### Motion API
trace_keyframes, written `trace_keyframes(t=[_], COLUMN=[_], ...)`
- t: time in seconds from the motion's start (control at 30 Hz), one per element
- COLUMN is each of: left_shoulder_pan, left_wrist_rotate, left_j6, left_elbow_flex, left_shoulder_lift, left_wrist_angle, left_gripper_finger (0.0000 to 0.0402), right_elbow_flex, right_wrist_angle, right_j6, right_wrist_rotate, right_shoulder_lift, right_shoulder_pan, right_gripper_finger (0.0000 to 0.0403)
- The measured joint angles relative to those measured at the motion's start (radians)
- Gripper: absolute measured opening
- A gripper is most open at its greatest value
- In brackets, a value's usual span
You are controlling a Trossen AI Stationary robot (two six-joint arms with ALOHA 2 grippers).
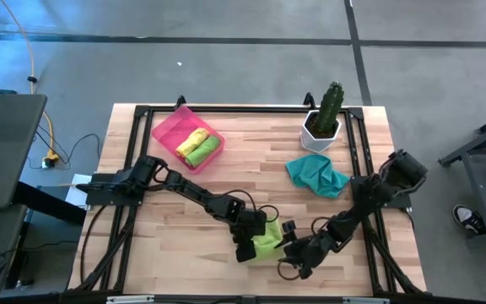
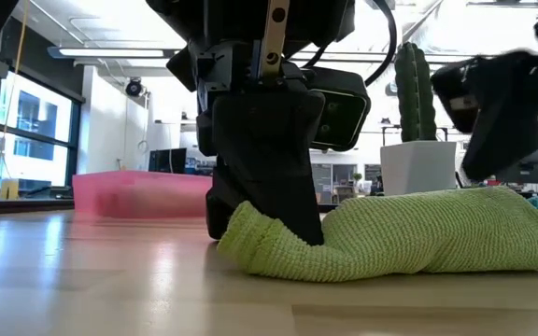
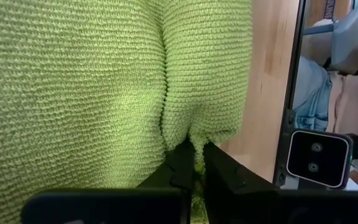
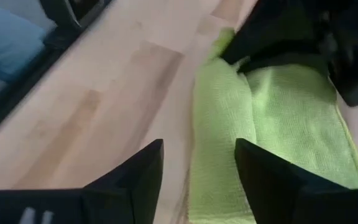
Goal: Roll microfiber towels into tight, uniform cylinder then place into a basket
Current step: Roll the light green microfiber cloth
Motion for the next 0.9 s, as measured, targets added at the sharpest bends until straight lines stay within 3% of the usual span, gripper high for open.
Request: trace_keyframes(t=[0.23, 0.77, 0.9], left_shoulder_pan=[0.000, 0.000, 0.001], left_wrist_rotate=[0.002, 0.014, 0.049], left_j6=[0.000, 0.000, -0.018], left_elbow_flex=[0.000, 0.000, 0.000], left_shoulder_lift=[0.000, 0.000, 0.002], left_wrist_angle=[0.000, 0.009, 0.025], left_gripper_finger=[0.0010, 0.0010, 0.0010], right_elbow_flex=[0.000, -0.002, -0.001], right_wrist_angle=[-0.012, -0.080, -0.087], right_j6=[0.001, -0.001, 0.007], right_wrist_rotate=[-0.077, -0.103, -0.095], right_shoulder_lift=[0.020, 0.052, 0.065], right_shoulder_pan=[-0.032, -0.099, -0.099], right_gripper_finger=[0.0206, 0.0206, 0.0185])
